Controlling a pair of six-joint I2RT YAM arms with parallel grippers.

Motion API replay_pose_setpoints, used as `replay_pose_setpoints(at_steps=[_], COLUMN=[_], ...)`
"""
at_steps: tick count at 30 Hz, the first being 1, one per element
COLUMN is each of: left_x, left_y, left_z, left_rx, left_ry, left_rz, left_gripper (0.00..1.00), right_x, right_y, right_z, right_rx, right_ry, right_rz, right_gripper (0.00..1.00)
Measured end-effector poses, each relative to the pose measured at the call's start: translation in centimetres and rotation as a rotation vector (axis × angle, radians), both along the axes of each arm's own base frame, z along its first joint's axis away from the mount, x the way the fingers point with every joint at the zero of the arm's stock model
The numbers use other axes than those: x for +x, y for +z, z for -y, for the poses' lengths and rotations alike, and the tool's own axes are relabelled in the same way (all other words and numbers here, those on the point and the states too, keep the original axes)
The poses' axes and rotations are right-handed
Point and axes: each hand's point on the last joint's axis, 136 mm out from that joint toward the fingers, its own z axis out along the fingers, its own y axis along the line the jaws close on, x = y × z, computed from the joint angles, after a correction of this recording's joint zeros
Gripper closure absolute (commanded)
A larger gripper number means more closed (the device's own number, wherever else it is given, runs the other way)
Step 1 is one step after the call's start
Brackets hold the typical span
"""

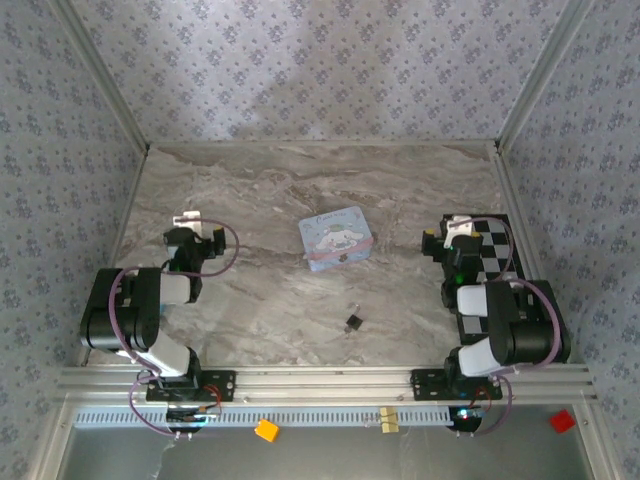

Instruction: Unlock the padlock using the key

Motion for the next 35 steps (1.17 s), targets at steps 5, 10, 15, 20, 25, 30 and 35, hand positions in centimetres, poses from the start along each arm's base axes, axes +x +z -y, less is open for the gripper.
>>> replay_pose_setpoints(at_steps=[5, 10, 15, 20, 25, 30, 35], left_x=[0.0, 0.0, 0.0, 0.0, 0.0, 0.0, 0.0], left_y=[0.0, 0.0, 0.0, 0.0, 0.0, 0.0, 0.0], left_z=[0.0, 0.0, 0.0, 0.0, 0.0, 0.0, 0.0], left_rx=[0.0, 0.0, 0.0, 0.0, 0.0, 0.0, 0.0], left_ry=[0.0, 0.0, 0.0, 0.0, 0.0, 0.0, 0.0], left_rz=[0.0, 0.0, 0.0, 0.0, 0.0, 0.0, 0.0], left_gripper=[0.0, 0.0, 0.0, 0.0, 0.0, 0.0, 0.0], right_x=[0.2, 1.3, 1.5, 1.4, 1.4, 1.4, 1.4], right_y=[-0.9, 0.4, 0.9, 0.8, 0.8, 0.8, 0.3], right_z=[0.0, 0.4, 0.7, 1.1, 1.2, 1.1, 1.1], right_rx=[0.001, 0.002, 0.001, -0.004, -0.006, -0.001, 0.012], right_ry=[0.002, -0.028, -0.06, -0.083, -0.09, -0.084, -0.064], right_rz=[-0.026, 0.004, 0.016, 0.014, 0.015, 0.014, -0.007], right_gripper=[0.02, 0.01, 0.01, 0.01, 0.01, 0.01, 0.01])
